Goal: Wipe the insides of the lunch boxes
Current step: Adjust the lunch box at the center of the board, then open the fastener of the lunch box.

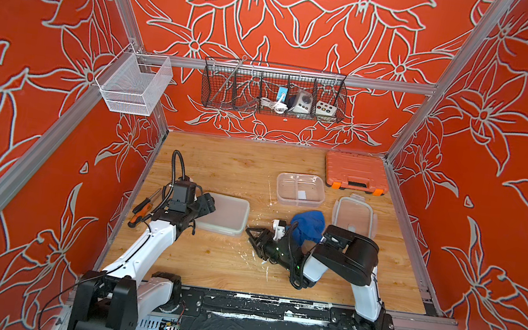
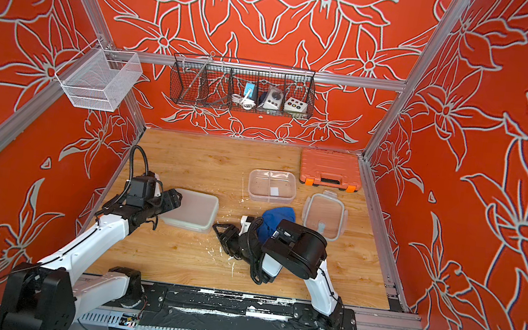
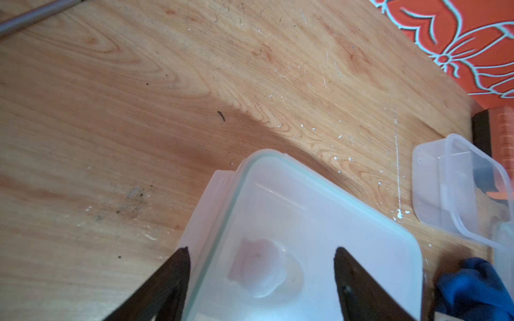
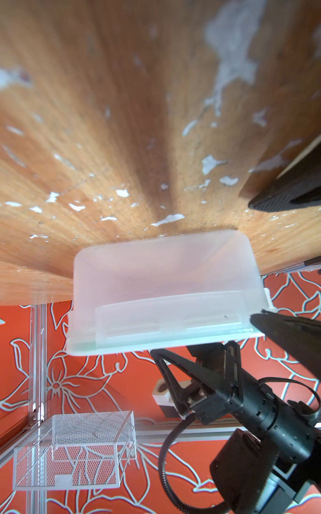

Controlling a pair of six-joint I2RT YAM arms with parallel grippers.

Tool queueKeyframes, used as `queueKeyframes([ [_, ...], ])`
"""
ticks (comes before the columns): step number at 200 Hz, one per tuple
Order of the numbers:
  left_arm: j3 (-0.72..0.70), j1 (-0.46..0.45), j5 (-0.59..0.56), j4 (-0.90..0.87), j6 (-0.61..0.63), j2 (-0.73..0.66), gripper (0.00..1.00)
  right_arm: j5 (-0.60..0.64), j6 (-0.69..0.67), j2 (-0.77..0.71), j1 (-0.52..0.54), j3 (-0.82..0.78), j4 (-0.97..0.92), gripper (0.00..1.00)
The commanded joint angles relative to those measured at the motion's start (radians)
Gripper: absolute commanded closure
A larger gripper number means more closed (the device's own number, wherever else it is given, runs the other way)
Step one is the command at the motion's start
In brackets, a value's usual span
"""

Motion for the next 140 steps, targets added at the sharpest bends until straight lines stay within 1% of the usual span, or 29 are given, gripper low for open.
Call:
queueKeyframes([
  [1, -0.008, -0.045, 0.018, -0.026, -0.026, -0.039, 0.21, 0.065, -0.015, -0.04, 0.002, -0.023, 0.024, 0.4],
  [18, -0.004, -0.084, 0.007, -0.036, -0.031, -0.051, 0.21, 0.093, -0.018, -0.061, 0.002, -0.045, 0.024, 0.39],
  [31, 0.01, -0.1, -0.027, -0.048, -0.02, -0.059, 0.21, 0.101, -0.02, -0.071, 0.002, -0.054, 0.024, 0.39],
  [52, 0.074, -0.1, -0.082, -0.056, 0.065, -0.058, 0.21, 0.108, -0.022, -0.079, 0.002, -0.049, 0.024, 0.39],
  [61, 0.113, -0.1, -0.069, -0.051, 0.124, -0.059, 0.2, 0.112, -0.023, -0.078, 0.002, -0.04, 0.024, 0.39],
  [72, 0.153, -0.102, -0.04, -0.033, 0.198, -0.037, 0.18, 0.113, -0.028, -0.077, 0.004, -0.019, 0.024, 0.39],
  [89, 0.174, -0.102, 0.011, 0.021, 0.26, 0.023, 0.14, 0.117, -0.034, -0.068, 0.008, 0.014, 0.024, 0.39],
  [106, 0.167, -0.103, 0.067, 0.076, 0.246, 0.068, 0.13, 0.137, -0.032, -0.056, 0.018, 0.028, 0.024, 0.39],
  [118, 0.135, -0.104, 0.108, 0.135, 0.223, 0.079, 0.14, 0.157, -0.03, -0.05, 0.028, 0.029, 0.024, 0.39],
  [140, 0.069, -0.104, 0.129, 0.22, 0.179, 0.091, 0.15, 0.186, -0.009, -0.026, 0.049, 0.042, 0.024, 0.39],
])
